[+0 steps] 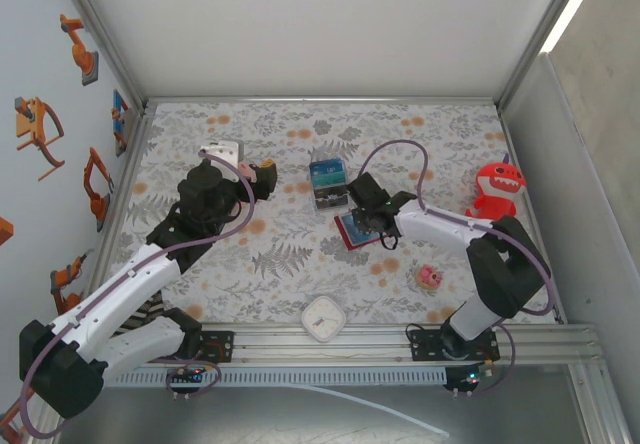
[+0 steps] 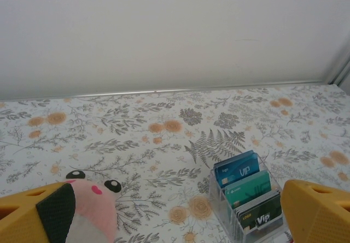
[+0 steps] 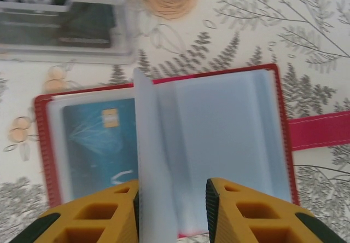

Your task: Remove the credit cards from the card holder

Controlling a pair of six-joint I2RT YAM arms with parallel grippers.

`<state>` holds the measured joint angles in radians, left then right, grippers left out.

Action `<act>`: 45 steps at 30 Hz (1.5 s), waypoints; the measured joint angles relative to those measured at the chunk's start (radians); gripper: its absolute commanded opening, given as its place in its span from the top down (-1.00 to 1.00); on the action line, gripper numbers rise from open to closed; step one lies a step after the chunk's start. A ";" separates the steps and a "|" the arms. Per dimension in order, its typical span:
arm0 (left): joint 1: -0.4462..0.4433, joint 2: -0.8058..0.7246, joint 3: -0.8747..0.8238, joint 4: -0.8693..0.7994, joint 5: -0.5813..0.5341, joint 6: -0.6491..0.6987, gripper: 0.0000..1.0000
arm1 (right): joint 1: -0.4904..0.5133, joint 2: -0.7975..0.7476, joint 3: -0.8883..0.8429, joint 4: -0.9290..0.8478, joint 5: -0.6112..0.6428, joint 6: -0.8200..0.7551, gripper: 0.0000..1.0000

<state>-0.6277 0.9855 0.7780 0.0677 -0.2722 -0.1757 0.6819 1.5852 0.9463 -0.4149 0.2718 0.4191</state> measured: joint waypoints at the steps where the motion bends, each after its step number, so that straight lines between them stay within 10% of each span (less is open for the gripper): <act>1: 0.000 0.000 0.000 0.000 0.000 0.002 -0.94 | -0.012 0.000 -0.003 0.000 0.002 -0.001 0.32; 45: -0.048 0.142 0.001 0.050 0.002 0.010 -0.94 | -0.089 0.023 -0.111 0.101 -0.289 0.021 0.31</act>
<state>-0.6754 1.1275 0.7788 0.1177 -0.2699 -0.1654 0.5934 1.6085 0.8356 -0.3134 -0.0170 0.4397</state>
